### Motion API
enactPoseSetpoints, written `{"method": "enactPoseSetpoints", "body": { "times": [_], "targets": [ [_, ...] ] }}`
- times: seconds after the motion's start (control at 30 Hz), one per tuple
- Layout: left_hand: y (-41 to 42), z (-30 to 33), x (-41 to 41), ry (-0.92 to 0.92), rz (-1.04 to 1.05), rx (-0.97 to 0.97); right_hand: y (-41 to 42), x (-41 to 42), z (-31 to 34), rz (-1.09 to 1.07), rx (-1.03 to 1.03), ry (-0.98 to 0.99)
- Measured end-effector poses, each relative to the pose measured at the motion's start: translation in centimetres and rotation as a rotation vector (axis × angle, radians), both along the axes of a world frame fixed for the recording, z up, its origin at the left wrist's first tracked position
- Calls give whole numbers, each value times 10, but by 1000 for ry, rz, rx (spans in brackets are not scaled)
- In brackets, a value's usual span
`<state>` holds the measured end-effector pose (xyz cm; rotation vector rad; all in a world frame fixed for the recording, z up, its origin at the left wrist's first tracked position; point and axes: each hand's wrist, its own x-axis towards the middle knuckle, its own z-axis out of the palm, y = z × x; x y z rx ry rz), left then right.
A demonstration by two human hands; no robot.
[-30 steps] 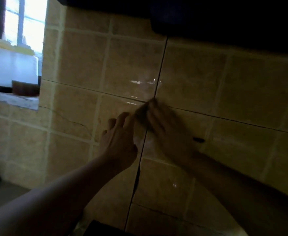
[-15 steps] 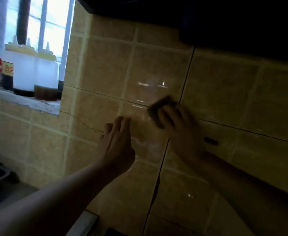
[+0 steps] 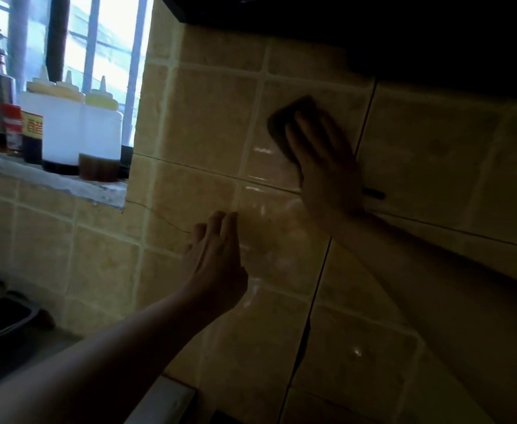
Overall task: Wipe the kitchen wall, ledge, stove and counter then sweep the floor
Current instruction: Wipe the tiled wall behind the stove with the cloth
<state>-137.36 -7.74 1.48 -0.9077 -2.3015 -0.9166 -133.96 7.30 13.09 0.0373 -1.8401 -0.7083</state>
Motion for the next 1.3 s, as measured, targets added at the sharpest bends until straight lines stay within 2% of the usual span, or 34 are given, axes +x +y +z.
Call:
{"method": "enactPoseSetpoints", "body": {
  "times": [0.1, 0.2, 0.3, 0.37, 0.47, 0.57, 0.63, 0.73, 0.83, 0.93, 1.07, 1.13, 1.2, 1.3],
  "targets": [
    [-2, -8, 0, -2, -3, -42, 16, -3, -71, 33, 288, -182],
    [-1, -20, 6, -44, 15, -150, 28, 14, -134, -29, 282, -384],
    [3, -29, 13, -82, 13, -202, 32, 25, -132, -84, 326, -444],
    [3, -27, 15, -105, -8, -189, 29, 27, -102, -97, 317, -397],
    [4, -22, 17, -132, -13, -163, 25, 29, -50, -104, 114, -169],
    [7, -29, 22, -161, -7, -162, 33, 30, -51, -123, 77, -117],
    [9, -40, 27, -179, 6, -196, 46, 33, -91, -71, 184, -195],
    [15, -53, 34, -213, 21, -238, 66, 53, -160, 9, 351, -429],
    [24, -61, 48, -227, 29, -250, 88, 74, -193, 25, 433, -551],
    [37, -59, 67, -230, 9, -266, 95, 88, -175, -39, 351, -394],
    [57, -43, 87, -211, -12, -265, 110, 105, -99, -90, 189, -139],
    [66, -42, 94, -219, -33, -237, 117, 113, -83, -94, 85, -75],
    [73, -48, 101, -231, -43, -223, 126, 115, -105, -65, 131, -120],
    [79, -60, 111, -263, -32, -247, 141, 128, -178, 35, 308, -378]
  ]
}}
